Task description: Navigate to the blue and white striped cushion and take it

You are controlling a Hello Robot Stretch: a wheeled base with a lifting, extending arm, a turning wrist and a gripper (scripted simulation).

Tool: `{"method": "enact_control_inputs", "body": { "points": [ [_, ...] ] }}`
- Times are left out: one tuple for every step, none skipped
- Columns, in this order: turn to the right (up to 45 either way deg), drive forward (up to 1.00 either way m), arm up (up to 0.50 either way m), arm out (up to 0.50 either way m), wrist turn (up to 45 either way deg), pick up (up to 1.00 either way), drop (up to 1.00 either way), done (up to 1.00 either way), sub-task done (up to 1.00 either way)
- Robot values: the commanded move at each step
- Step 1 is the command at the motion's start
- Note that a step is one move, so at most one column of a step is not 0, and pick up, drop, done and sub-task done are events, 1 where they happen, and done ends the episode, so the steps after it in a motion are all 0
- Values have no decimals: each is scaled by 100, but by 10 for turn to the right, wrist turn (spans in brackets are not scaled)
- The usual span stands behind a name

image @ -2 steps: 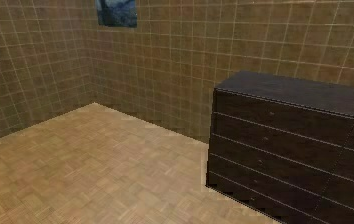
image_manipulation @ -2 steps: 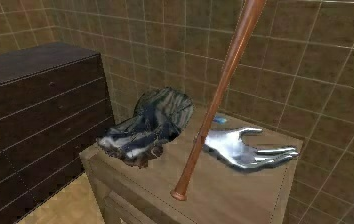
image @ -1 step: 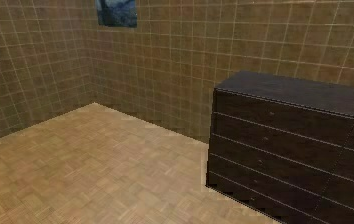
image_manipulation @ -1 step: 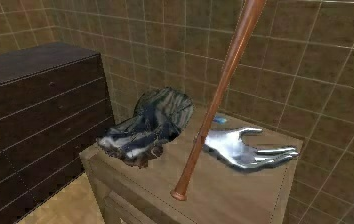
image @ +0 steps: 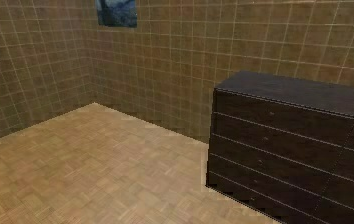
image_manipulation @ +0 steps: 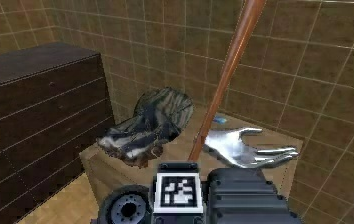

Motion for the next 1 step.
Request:
{"method": "enact_control_inputs", "body": {
  "points": [
    [0,0,0,24,0,0,0,0,0]
  ]
}}
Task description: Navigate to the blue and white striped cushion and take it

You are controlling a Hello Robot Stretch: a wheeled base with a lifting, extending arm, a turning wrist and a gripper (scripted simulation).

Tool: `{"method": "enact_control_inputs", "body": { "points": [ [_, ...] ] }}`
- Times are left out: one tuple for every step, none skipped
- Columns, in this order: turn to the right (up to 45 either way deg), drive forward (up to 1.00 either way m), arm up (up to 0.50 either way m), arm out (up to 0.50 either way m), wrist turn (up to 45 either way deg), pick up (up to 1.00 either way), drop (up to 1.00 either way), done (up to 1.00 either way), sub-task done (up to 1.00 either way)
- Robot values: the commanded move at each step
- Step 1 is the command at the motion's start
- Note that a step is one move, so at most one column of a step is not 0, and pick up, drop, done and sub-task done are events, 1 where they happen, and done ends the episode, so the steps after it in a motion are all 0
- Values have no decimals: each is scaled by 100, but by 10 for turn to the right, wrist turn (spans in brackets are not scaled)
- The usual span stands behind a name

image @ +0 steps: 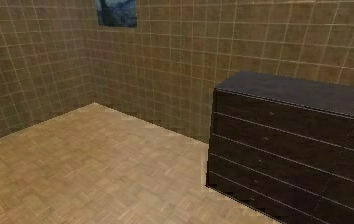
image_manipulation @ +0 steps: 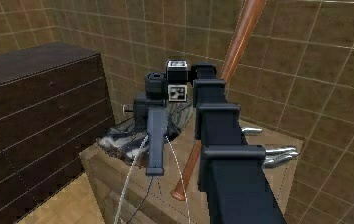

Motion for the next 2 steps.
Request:
{"method": "enact_control_inputs", "body": {
  "points": [
    [0,0,0,0,450,0,0,0,0],
    [0,0,0,0,450,0,0,0,0]
  ]
}}
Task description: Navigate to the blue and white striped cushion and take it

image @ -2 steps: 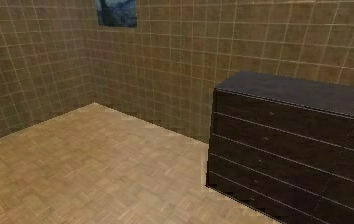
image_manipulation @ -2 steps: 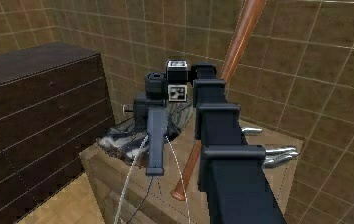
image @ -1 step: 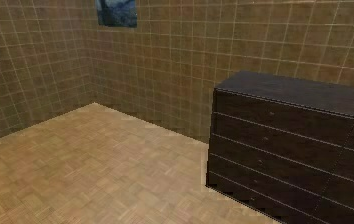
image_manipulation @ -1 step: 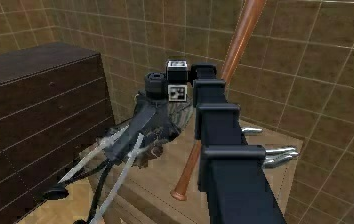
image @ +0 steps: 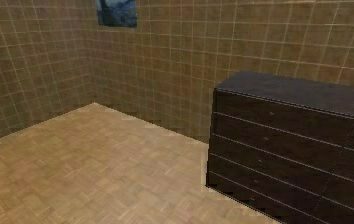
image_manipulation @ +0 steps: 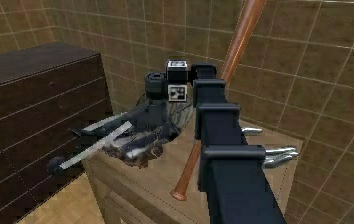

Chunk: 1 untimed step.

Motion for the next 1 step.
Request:
{"method": "enact_control_inputs", "body": {
  "points": [
    [0,0,0,0,450,0,0,0,0]
  ]
}}
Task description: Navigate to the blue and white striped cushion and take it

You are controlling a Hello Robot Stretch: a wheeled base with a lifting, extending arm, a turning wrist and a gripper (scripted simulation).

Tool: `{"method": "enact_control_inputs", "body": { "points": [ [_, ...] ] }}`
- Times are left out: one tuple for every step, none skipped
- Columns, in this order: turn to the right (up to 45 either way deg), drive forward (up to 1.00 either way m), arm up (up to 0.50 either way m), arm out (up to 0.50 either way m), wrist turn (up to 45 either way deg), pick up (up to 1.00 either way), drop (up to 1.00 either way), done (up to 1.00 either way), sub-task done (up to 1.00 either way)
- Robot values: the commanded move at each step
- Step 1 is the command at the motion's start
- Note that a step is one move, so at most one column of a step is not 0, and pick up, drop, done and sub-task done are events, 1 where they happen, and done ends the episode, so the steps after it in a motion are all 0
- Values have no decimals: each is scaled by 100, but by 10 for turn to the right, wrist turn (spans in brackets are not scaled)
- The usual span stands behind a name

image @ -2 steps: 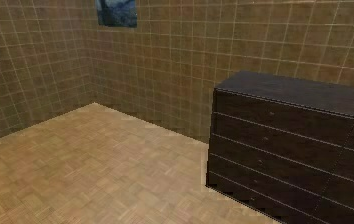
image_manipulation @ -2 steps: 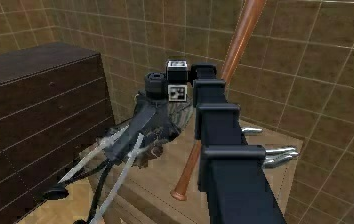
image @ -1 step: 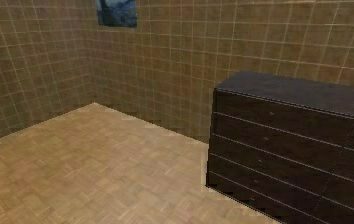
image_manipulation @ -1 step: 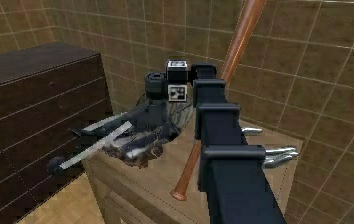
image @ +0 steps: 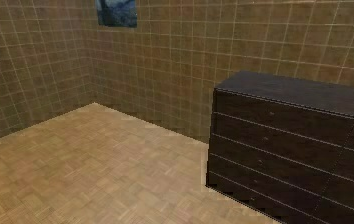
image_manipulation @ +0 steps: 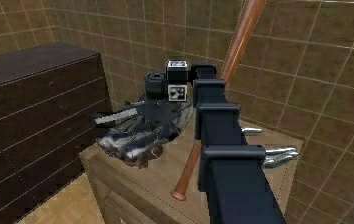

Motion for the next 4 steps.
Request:
{"method": "enact_control_inputs", "body": {
  "points": [
    [0,0,0,0,120,0,0,0,0],
    [0,0,-22,0,0,0,0,0,0],
    [0,0,0,0,0,100,0,0,0],
    [0,0,10,0,0,0,0,0,0]
  ]
}}
